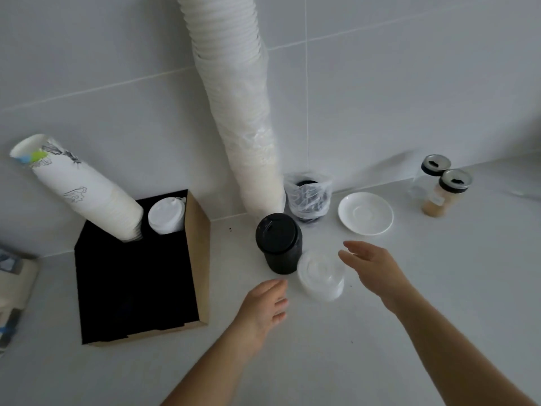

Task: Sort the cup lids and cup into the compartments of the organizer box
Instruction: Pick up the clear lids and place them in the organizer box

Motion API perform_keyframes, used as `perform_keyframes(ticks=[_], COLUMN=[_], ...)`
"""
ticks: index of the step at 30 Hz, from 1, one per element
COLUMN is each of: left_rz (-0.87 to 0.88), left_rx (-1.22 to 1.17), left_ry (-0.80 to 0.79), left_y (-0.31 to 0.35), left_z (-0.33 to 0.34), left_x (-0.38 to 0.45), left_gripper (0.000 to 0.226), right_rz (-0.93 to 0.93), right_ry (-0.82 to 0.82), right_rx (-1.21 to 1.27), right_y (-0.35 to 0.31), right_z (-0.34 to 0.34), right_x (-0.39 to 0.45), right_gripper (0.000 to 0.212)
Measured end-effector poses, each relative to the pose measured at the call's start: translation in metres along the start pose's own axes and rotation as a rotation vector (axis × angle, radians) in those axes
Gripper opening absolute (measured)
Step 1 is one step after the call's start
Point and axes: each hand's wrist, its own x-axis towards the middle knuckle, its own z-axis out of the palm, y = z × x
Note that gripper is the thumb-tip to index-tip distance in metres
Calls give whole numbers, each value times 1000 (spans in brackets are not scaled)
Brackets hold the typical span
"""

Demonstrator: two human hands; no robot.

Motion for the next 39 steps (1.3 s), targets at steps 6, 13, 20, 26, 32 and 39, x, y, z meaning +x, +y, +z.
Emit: perform_keyframes(ticks=[6,13,20,26,32,39], left_rz=[0,-83,-143,-160,-132,-58], left_rx=[168,84,-53,-90,-103,-114], left_ry=[-6,-54,-102,-80,-97,-90], left_y=[-3,-5,-2,-1,0,-12], left_z=[38,47,45,46,40,20], left_x=[29,46,55,55,49,32], left_gripper=[39,32,11,30,34,30], right_rz=[61,118,175,229,224,220], right_ry=[-86,-110,-195,-259,-234,-289], right_rx=[-89,94,153,196,266,306], right_y=[26,48,54,48,55,51], right_z=[15,13,10,4,4,18], right_x=[31,47,57,62,46,21], right_gripper=[52,33,41,30,30,39])
